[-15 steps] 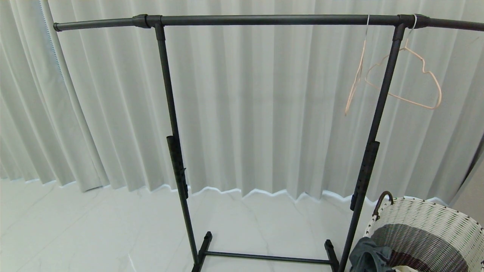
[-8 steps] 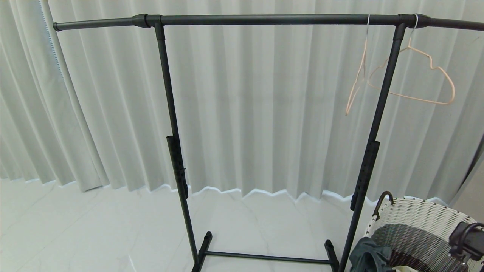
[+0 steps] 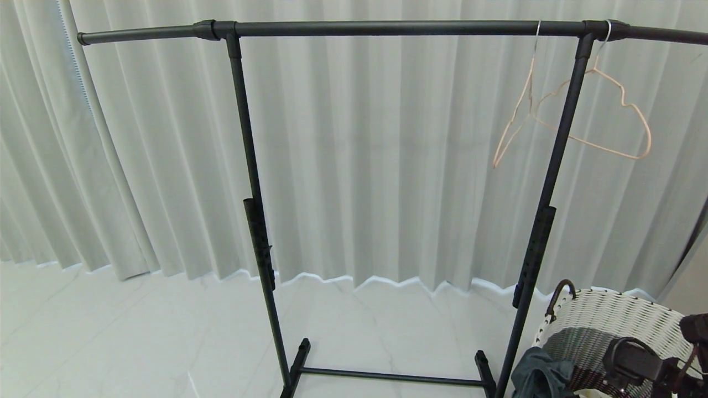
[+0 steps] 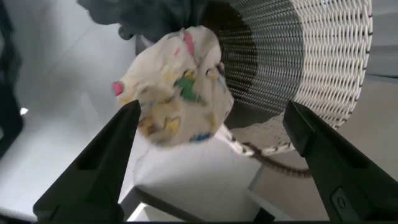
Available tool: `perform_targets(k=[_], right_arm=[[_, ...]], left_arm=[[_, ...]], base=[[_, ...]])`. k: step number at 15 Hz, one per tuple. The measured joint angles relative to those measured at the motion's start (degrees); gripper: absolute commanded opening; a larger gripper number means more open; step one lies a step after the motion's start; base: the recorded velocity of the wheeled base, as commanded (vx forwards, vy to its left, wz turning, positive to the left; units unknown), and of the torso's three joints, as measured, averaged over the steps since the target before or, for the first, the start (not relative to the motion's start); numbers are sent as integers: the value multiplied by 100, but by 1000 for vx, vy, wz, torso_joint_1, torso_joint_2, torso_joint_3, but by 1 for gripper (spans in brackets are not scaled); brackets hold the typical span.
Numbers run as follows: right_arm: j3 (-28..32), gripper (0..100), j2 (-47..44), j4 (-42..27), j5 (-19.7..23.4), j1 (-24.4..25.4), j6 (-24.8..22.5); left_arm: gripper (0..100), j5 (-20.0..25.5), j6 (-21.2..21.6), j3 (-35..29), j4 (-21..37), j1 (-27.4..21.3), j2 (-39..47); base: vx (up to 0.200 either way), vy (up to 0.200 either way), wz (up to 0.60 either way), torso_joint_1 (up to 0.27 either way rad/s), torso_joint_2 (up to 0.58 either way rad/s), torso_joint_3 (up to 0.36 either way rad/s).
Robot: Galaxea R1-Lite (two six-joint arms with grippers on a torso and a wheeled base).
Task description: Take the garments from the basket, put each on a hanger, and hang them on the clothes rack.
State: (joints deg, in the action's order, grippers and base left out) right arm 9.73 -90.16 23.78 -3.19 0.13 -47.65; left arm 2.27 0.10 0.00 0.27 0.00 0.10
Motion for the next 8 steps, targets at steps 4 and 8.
perform_targets(k=[4,8], right_arm=[[52,100,-835,435,-391,-23,-98],[127,100,-1232,701,-468,-197,-95]], left_arm=[[100,0,0,0,0,0,0],[100,0,0,0,0,0,0]], base=[[0,0,0,0,0,0],[0,0,0,0,0,0]])
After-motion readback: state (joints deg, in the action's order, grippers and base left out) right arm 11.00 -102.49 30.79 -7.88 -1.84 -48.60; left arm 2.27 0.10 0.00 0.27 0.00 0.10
